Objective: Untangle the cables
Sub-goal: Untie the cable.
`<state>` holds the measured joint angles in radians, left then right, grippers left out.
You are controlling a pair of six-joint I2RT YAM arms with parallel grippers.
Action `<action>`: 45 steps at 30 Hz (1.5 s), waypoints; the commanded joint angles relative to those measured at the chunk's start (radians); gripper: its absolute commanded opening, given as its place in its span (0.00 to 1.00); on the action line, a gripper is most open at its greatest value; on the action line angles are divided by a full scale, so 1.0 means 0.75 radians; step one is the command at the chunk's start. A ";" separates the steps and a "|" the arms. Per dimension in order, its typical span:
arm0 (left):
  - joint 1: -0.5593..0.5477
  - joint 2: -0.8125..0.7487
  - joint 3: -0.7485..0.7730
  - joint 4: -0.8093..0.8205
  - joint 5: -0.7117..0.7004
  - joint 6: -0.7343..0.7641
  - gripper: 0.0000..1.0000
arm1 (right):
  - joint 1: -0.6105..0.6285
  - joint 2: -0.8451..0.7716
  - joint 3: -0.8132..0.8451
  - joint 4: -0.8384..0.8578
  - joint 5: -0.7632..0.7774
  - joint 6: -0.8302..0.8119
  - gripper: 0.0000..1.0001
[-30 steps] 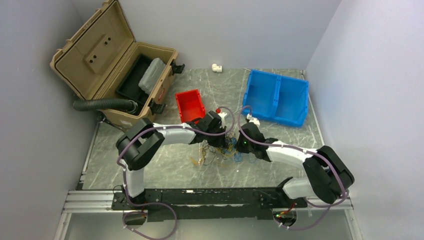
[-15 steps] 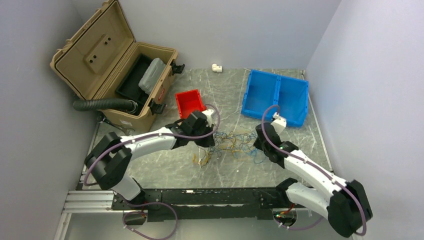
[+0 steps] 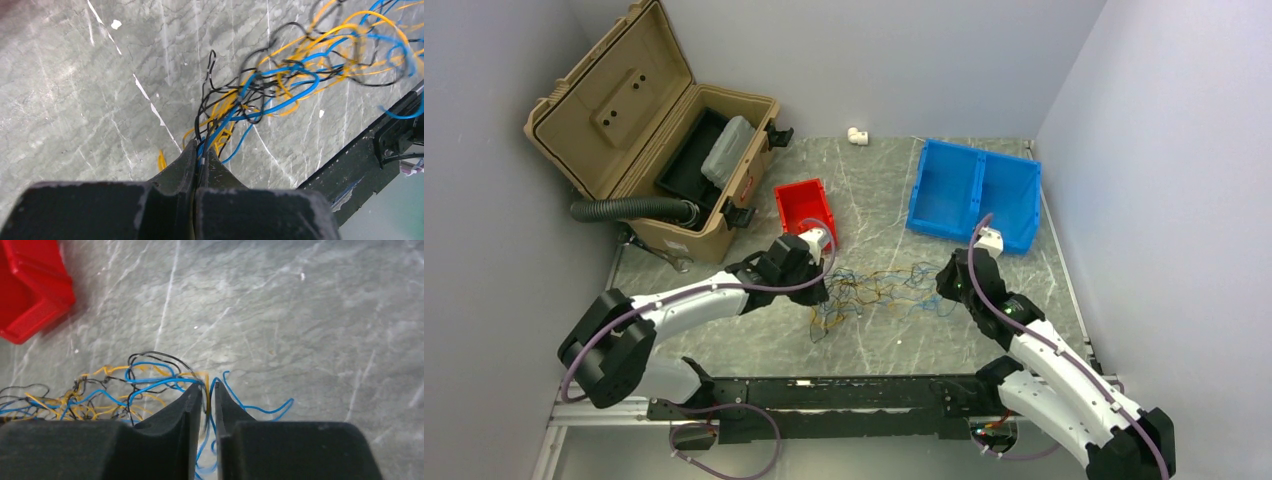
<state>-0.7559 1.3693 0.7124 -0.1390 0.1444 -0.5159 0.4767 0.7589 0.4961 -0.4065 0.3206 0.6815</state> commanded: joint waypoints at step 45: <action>0.009 -0.096 0.018 -0.097 -0.032 0.091 0.00 | 0.486 1.269 0.540 0.007 0.195 -0.141 0.70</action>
<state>-0.7494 1.3197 0.6964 -0.1822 0.1890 -0.4389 0.8459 1.6474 0.8642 -0.2577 0.3058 0.4938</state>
